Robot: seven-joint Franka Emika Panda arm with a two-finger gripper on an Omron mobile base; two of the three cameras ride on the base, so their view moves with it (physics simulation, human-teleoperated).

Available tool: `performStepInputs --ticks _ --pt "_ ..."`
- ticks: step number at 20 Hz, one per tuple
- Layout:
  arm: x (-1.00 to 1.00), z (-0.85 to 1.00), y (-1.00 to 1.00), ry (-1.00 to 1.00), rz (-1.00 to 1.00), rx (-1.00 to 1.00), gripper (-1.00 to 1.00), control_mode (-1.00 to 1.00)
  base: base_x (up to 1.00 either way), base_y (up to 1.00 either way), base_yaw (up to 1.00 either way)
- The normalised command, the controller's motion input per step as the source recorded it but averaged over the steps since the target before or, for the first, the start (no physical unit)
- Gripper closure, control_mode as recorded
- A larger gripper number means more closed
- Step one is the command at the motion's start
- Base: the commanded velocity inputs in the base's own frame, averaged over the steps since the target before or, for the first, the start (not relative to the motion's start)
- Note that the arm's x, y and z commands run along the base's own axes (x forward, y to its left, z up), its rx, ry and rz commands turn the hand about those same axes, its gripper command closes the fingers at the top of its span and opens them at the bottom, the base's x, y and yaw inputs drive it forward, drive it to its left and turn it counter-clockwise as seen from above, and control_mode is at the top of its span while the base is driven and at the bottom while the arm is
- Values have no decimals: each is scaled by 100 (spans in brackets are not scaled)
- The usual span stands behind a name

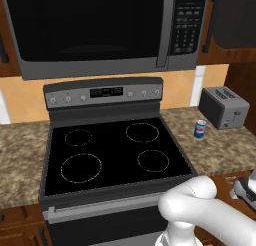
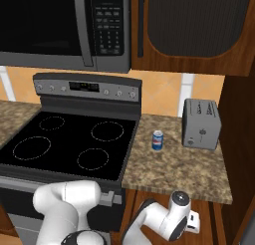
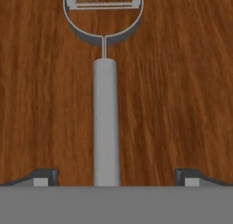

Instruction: Pick the peeler from the drawer and place it on the counter.

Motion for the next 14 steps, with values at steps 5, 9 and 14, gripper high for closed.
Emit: performStepInputs --ticks 5,9,14 --pt "0 -24 0 0 0 0 -100 -100 0 0 0" --pt "0 -15 0 0 0 0 100 -100 0 0 0" --pt "0 0 0 0 0 0 100 -100 0 0 0"
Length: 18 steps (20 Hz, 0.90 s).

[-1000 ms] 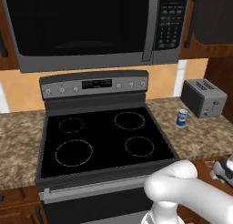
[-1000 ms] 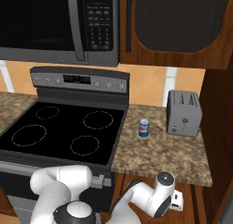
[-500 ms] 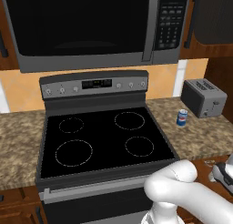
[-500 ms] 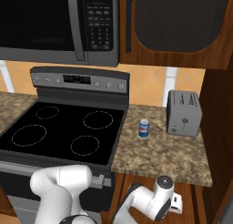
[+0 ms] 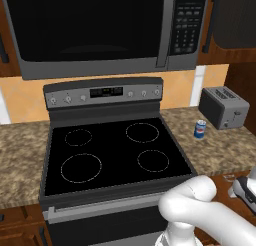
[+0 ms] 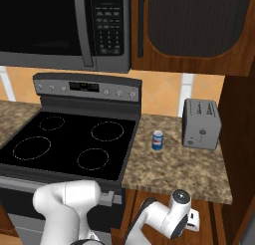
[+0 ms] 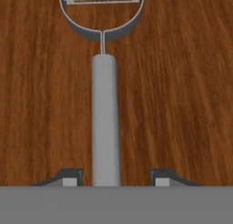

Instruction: Pick the peeler from the drawer and place it on the counter.

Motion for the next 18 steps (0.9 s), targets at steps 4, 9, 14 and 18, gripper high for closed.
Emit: performStepInputs --ticks 4,9,14,18 --pt "0 0 0 0 0 0 100 -100 0 0 0" --pt "0 0 0 0 0 0 100 -100 0 0 0" --pt "0 0 0 0 0 0 100 -100 0 0 0" --pt "-4 0 -1 0 0 0 100 -100 0 0 0"
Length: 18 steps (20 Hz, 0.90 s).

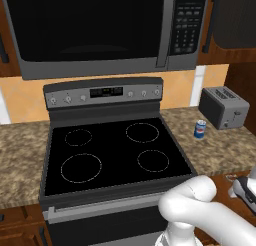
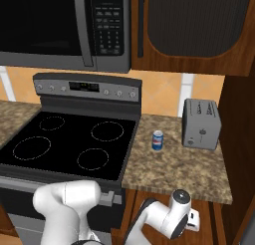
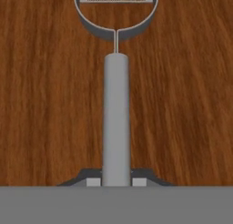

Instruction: Pick the peeler from the drawer and place it on the counter.

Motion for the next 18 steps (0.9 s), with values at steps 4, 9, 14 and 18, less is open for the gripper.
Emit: performStepInputs --ticks 4,9,14,18 --pt "-50 12 -18 0 0 0 100 -100 0 0 0" --pt "-68 32 -29 -1 0 0 100 -100 0 0 0" --pt "-51 62 -11 2 -1 0 100 -100 0 0 0" --pt "-38 84 0 5 -2 0 100 -100 0 0 0"
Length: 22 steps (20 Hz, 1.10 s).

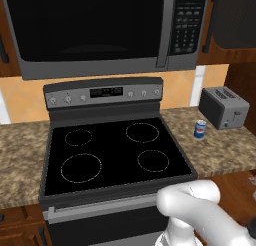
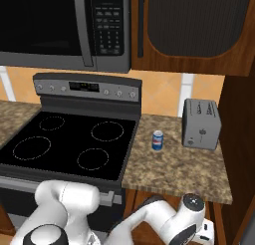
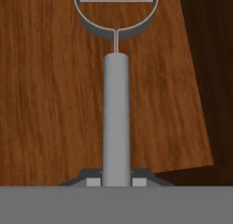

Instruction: Pick the peeler from the drawer and place it on the counter.

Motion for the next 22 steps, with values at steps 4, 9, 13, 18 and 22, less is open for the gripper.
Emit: performStepInputs --ticks 4,9,13,18,22 --pt "-25 83 0 4 0 0 100 -100 0 0 0" --pt "-19 92 2 0 0 0 100 -100 0 0 0" --pt "0 99 24 -9 0 -3 100 -100 0 0 0" --pt "29 67 28 -9 0 -2 100 -100 0 0 0" --pt "66 43 23 -2 0 0 100 -100 0 0 0"
